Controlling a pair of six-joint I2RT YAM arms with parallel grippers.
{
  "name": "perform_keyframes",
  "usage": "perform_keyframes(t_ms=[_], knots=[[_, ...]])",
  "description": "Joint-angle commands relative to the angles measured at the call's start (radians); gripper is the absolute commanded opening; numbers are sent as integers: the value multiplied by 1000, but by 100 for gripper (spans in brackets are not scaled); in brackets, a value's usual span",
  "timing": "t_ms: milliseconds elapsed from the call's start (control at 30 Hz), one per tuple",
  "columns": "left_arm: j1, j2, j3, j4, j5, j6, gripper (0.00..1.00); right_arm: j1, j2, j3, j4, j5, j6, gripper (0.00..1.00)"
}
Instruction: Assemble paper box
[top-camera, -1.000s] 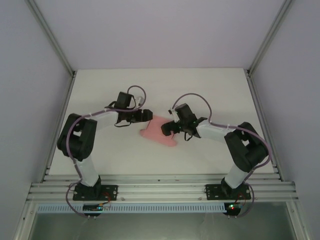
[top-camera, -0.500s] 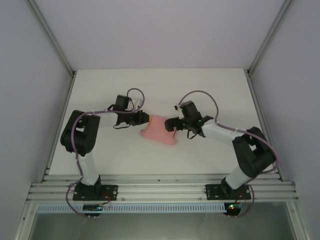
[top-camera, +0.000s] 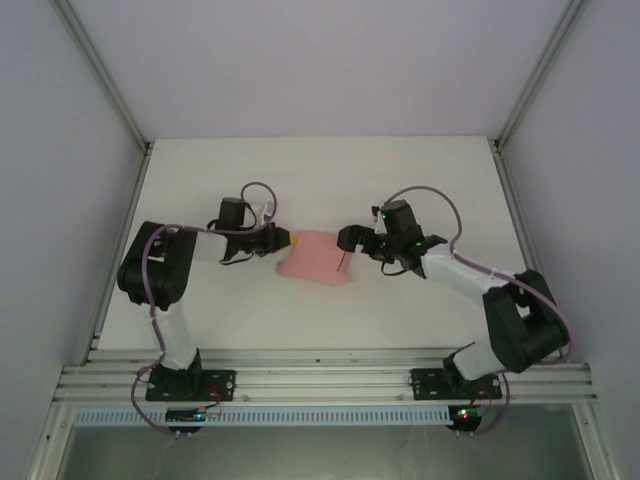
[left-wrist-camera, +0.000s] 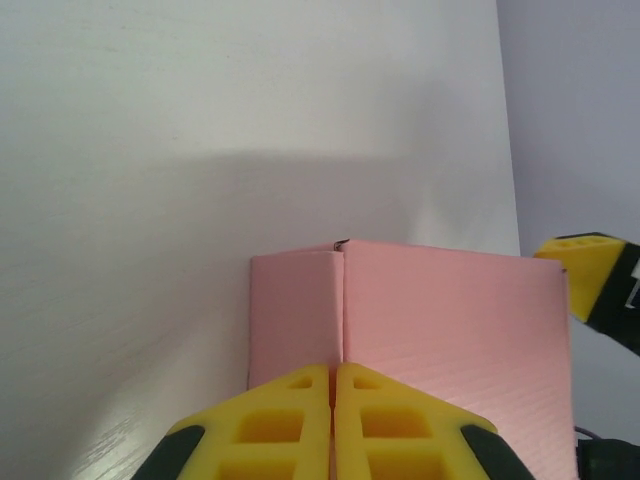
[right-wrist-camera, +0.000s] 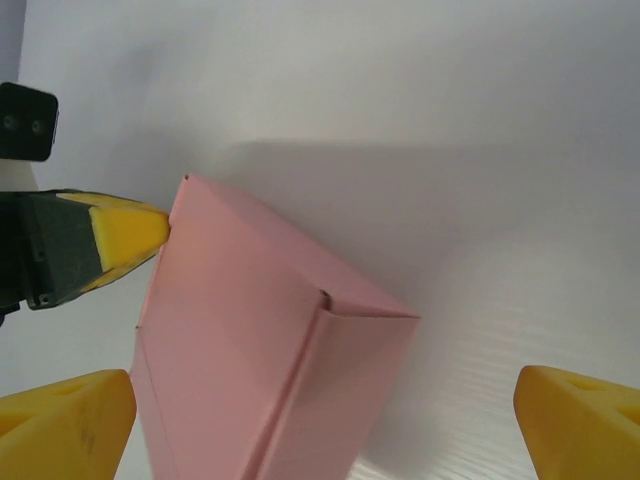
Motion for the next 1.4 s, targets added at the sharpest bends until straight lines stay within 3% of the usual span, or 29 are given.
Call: perform_keyframes(t_ms=[0,233,300,367,433,533,667,733,833,1000,1167,1267,1367], knots=[[5,24,-18,7,1,-2,7,-5,85,11,87,-142,98,99],[4,24,-27,15,-10,-6,7,4,206,-8,279,-252,231,95],[5,21,-31,21,-10,-8,7,5,218,-14,329,-270,266,86],[5,17,-31,21,-9,-6,8,6,225,-24,401,-285,312,66],[5,10,-29,28,-8,-2,10,6,221,-26,418,-297,331,54],[5,-14,-27,58,-10,-6,13,0,205,-26,391,-293,322,46],[5,-77,-15,80,-24,8,34,-15,167,-25,330,-278,312,45],[5,-129,-1,45,-57,51,64,-32,148,-17,293,-290,319,45],[4,-221,27,-58,-97,183,100,-61,124,1,233,-317,336,45],[-65,-344,112,-355,-169,576,100,-137,109,91,32,-443,368,45],[-286,-431,162,-643,-418,1047,100,-199,112,220,-256,-581,333,45],[-366,-467,156,-686,-479,1184,100,-234,122,272,-401,-647,346,45],[-388,-486,138,-630,-538,1214,100,-262,142,301,-486,-718,368,45]])
